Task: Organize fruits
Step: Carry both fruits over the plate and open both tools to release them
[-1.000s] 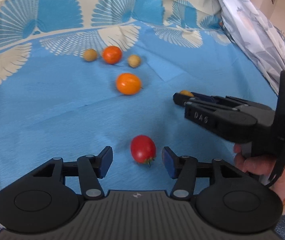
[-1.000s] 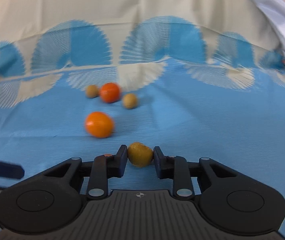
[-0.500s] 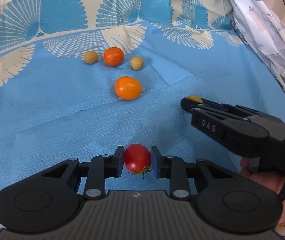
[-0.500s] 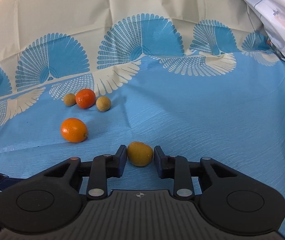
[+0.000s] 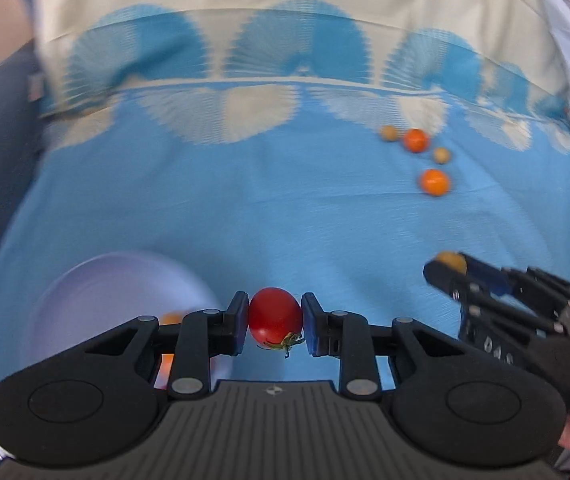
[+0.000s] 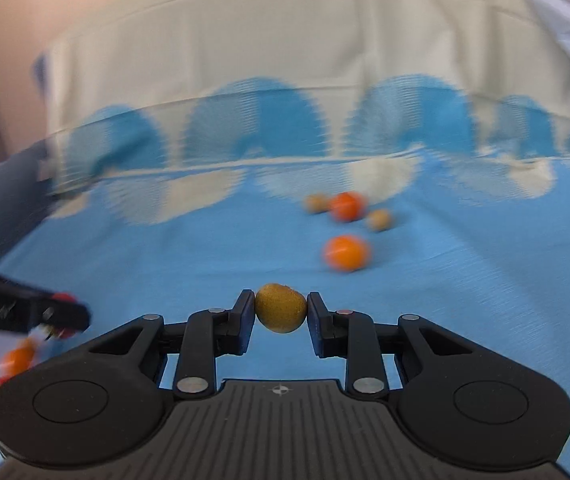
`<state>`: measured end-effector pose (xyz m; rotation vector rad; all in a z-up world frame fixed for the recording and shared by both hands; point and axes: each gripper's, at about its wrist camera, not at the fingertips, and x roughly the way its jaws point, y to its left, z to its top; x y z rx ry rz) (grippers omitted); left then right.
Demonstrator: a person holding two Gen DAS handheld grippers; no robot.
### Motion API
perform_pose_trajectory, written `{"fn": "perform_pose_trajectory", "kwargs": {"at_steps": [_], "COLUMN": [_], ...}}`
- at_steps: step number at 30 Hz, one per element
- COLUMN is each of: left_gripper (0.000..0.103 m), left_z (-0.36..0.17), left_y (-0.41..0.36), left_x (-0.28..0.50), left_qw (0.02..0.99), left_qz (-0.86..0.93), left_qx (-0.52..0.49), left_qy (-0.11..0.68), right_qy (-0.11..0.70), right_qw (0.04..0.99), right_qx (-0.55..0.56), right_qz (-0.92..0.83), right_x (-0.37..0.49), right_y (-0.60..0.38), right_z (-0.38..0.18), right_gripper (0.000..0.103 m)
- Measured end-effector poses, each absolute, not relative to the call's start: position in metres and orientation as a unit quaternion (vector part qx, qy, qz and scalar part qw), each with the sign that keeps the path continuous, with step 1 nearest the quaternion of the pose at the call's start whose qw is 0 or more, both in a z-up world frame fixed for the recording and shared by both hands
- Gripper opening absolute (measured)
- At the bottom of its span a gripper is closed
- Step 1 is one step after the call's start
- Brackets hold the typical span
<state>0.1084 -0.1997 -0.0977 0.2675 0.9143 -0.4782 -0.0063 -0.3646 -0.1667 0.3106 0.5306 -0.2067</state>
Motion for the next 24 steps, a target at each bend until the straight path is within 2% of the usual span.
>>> {"fn": "perform_pose_trajectory", "kwargs": {"at_steps": [7,15,17,19,21,23,24], "left_gripper": [0.031,0.032,0.052,0.094,0.103,0.103,0.103], "left_z": [-0.096,-0.126,-0.129,-0.121,-0.105,-0.086,-0.078], "left_y": [-0.099,-0.062,-0.058,-0.048,-0.040,-0.032,-0.030], "left_x": [0.140,0.169,0.173,0.171,0.165,0.159,0.156], "left_qw": [0.879,0.869,0.857,0.856,0.866,0.865,0.865], "left_qz": [-0.128,-0.118,-0.144,-0.158,-0.152,-0.157,-0.155], "left_qx": [0.078,0.074,0.068,0.041,0.021,0.010,0.011], "left_qy": [0.452,0.474,0.490,0.490,0.476,0.477,0.476], "right_qy": [0.287,0.332,0.354,0.373,0.377,0.375,0.374], "right_qw": [0.953,0.936,0.926,0.919,0.918,0.921,0.923], "right_qx": [0.089,0.032,0.029,0.020,0.016,0.016,0.018], "right_qz": [0.048,0.115,0.124,0.124,0.121,0.104,0.094], "right_x": [0.043,0.096,0.106,0.112,0.112,0.103,0.097], "right_y": [-0.237,-0.172,-0.165,-0.161,-0.162,-0.165,-0.167], "right_z": [-0.143,-0.149,-0.154,-0.152,-0.140,-0.122,-0.113], "right_gripper": [0.030,0.030,0.030,0.032,0.047,0.069,0.076]}}
